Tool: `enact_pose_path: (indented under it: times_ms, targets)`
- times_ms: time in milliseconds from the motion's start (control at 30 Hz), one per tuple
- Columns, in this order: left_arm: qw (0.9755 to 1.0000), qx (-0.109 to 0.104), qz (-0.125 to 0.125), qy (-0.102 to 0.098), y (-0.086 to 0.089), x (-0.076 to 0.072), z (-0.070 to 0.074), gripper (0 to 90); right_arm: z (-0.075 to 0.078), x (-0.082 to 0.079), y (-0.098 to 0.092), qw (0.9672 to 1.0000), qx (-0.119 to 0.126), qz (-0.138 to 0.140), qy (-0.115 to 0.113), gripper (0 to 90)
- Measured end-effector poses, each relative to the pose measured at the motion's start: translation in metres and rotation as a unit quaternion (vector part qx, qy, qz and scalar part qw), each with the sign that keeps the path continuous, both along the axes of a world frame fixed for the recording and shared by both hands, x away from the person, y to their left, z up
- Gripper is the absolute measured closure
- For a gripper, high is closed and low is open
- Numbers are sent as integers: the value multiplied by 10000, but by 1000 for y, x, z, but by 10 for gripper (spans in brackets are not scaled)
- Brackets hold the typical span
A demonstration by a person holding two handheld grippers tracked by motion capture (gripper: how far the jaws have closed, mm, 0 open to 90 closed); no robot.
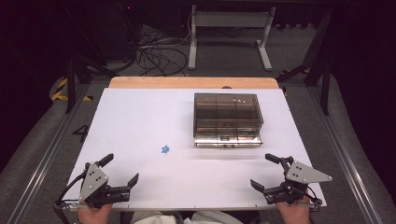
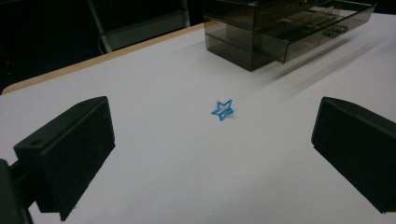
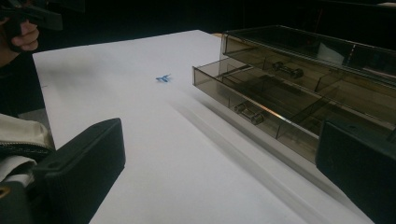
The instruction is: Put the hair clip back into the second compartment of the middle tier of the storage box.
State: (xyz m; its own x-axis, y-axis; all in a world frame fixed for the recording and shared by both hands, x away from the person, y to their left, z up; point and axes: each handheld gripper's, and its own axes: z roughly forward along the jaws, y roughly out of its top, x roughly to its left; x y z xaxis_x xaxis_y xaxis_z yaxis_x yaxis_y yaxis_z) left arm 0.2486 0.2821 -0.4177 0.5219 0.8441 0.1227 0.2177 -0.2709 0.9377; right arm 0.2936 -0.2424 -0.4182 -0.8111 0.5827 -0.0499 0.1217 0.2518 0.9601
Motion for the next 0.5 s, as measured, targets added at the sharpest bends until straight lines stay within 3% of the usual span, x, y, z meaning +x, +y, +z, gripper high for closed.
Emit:
enact_pose_path:
  times_ms: [500]
  targets:
    - [10000,17,-20,21,-1,0,2,1,-1,-1,3,10000,-69,1,36,56]
